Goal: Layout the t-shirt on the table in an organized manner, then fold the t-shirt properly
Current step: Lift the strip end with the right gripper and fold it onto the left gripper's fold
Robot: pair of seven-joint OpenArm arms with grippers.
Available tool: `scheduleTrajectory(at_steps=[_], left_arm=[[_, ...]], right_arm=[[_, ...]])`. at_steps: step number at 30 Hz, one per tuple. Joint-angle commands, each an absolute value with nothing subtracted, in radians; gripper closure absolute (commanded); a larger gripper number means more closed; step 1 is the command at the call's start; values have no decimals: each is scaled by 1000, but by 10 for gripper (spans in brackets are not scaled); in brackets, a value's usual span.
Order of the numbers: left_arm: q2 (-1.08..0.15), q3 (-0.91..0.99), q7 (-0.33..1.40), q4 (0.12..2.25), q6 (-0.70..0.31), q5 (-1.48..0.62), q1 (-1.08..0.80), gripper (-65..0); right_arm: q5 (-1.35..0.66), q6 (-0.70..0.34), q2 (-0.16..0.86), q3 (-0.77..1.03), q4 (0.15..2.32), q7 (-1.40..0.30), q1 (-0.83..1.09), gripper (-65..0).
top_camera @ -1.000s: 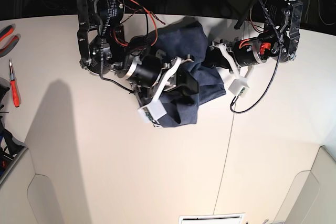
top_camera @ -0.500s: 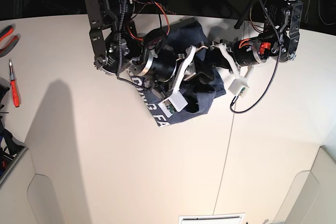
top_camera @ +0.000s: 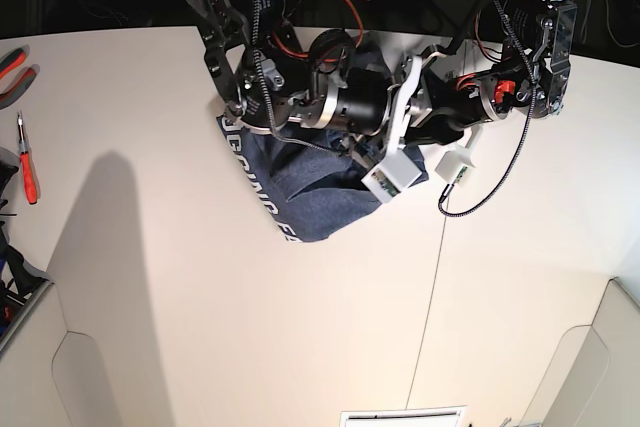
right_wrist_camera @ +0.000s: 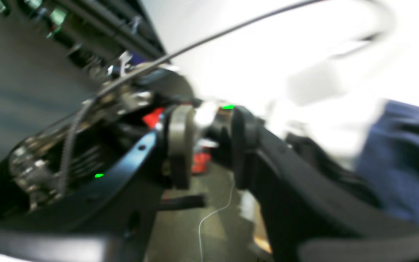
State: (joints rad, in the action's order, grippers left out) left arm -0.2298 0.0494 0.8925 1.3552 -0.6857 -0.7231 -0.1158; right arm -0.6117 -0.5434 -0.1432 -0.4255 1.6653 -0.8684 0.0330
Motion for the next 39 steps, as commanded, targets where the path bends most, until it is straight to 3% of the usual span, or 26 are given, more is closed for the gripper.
scheduleTrajectory(at_steps=[1, 3, 4, 6, 11, 16, 27, 31, 39], left_arm=[[-235, 51, 878, 1369, -696, -743, -105, 0], [-235, 51, 878, 1369, -696, -743, -105, 0], [-235, 51, 878, 1369, -696, -743, -105, 0], [-236, 51, 879, 1369, -696, -743, -106, 0], [-236, 51, 879, 1369, -696, -743, -105, 0], [-236, 51, 878, 1369, -696, -743, -105, 0], [-235, 51, 871, 1369, -696, -743, -105, 0], [-235, 51, 871, 1369, -696, -743, -105, 0], [-236, 51, 871, 1369, -696, -743, -105, 0]], right_arm=[[-636, -559, -152, -447, 1684, -845, 14, -185], [-589, -562, -152, -469, 1695, -845, 2, -180], [-522, -561, -152, -469, 1718, -845, -2, -143], [-397, -531, -152, -453, 1785, -841, -5, -6], [-216, -368, -152, -342, 1984, -833, -4, 0], [-31, -204, -145, -184, 1995, -811, -4, 0], [-89, -206, -128, -12, 1686, -754, -7, 0], [-229, -289, -131, -57, 1677, -866, -2, 0], [-270, -296, -131, -263, 1677, -968, 40, 0]])
